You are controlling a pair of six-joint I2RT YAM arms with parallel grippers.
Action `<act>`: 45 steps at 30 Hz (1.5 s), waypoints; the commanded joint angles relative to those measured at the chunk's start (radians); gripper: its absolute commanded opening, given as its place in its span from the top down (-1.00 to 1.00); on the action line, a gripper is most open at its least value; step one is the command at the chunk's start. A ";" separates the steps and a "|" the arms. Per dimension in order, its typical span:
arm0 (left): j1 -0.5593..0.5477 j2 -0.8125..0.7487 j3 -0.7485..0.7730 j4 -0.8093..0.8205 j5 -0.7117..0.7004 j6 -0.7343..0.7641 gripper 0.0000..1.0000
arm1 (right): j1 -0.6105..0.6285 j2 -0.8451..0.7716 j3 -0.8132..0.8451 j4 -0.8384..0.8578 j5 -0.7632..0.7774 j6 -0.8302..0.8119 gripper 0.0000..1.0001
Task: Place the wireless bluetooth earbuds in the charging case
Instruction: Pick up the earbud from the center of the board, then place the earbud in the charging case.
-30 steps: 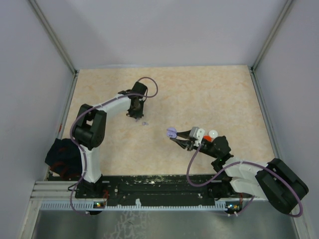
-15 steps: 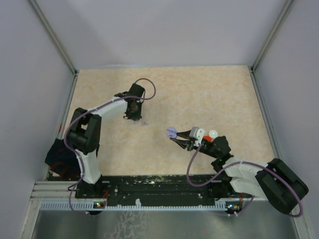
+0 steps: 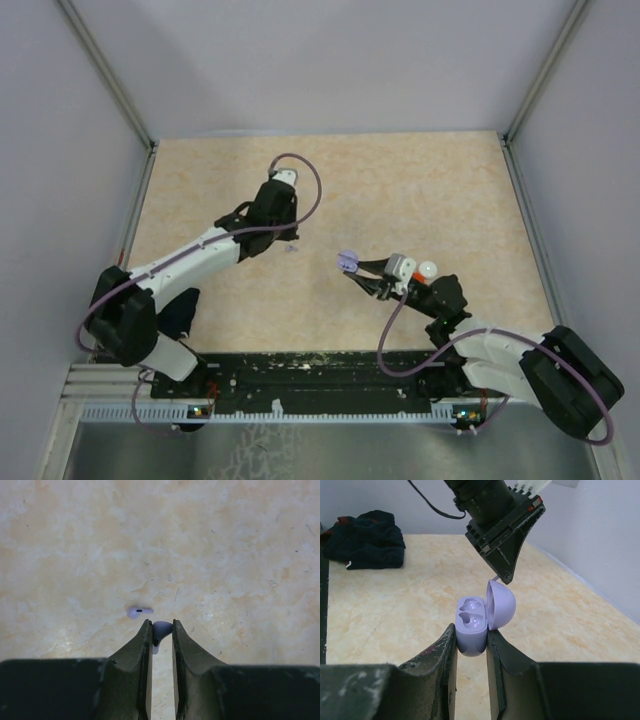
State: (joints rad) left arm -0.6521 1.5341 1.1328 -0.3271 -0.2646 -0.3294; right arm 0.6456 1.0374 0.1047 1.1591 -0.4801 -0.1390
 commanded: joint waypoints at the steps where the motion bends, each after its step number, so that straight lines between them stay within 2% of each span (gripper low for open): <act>1: -0.096 -0.101 -0.073 0.144 -0.102 -0.050 0.74 | -0.001 -0.027 -0.001 0.038 0.029 -0.013 1.00; 12: -0.299 -0.269 -0.240 0.467 -0.189 -0.075 0.79 | -0.001 -0.039 -0.031 0.078 0.156 -0.013 1.00; 22: -0.418 -0.337 -0.332 0.735 -0.200 -0.054 0.81 | -0.001 -0.049 -0.049 0.106 0.235 0.008 1.00; 34: -0.508 -0.266 -0.328 0.840 -0.160 -0.079 0.80 | -0.001 -0.047 -0.052 0.130 0.241 0.045 1.00; 45: -0.556 -0.174 -0.332 0.975 -0.195 0.068 0.79 | -0.001 -0.045 -0.055 0.151 0.236 0.070 1.00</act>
State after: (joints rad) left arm -1.1938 1.3388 0.8032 0.5564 -0.4427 -0.3309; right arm 0.6456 1.0077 0.0521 1.2404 -0.2474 -0.0917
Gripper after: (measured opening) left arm 0.221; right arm 0.242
